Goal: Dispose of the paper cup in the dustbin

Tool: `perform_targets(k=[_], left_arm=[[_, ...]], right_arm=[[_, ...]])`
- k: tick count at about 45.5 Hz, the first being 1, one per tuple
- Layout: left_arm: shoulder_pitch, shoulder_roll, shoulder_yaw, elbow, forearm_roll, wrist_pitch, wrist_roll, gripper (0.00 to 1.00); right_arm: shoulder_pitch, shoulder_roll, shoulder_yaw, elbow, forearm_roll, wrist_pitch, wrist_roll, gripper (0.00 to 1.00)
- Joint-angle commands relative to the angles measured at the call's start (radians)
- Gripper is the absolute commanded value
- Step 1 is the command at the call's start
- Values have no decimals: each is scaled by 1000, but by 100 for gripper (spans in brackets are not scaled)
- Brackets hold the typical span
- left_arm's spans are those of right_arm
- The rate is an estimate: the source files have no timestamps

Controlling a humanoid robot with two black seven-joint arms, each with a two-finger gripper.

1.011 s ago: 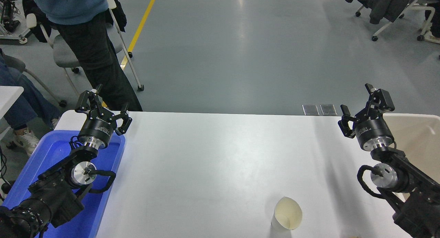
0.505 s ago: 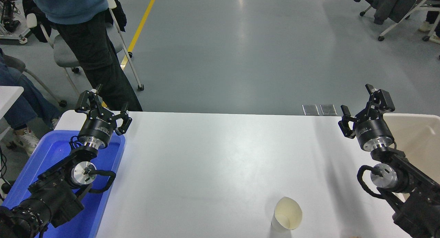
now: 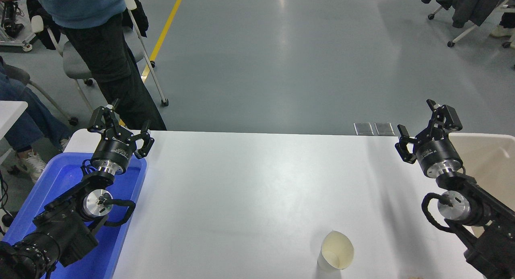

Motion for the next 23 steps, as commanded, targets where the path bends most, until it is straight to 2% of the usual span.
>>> perform_targets(k=[1, 13, 23], left_arm=[[0, 0, 1, 0, 0, 0, -1, 100], [0, 0, 1, 0, 0, 0, 1, 100], [0, 0, 1, 0, 0, 0, 1, 100]], right_arm=[[61, -99, -163, 118, -128, 4, -57, 100], [154, -180, -378, 262, -428, -7, -59, 100], [308, -217, -617, 293, -568, -4, -91, 100]])
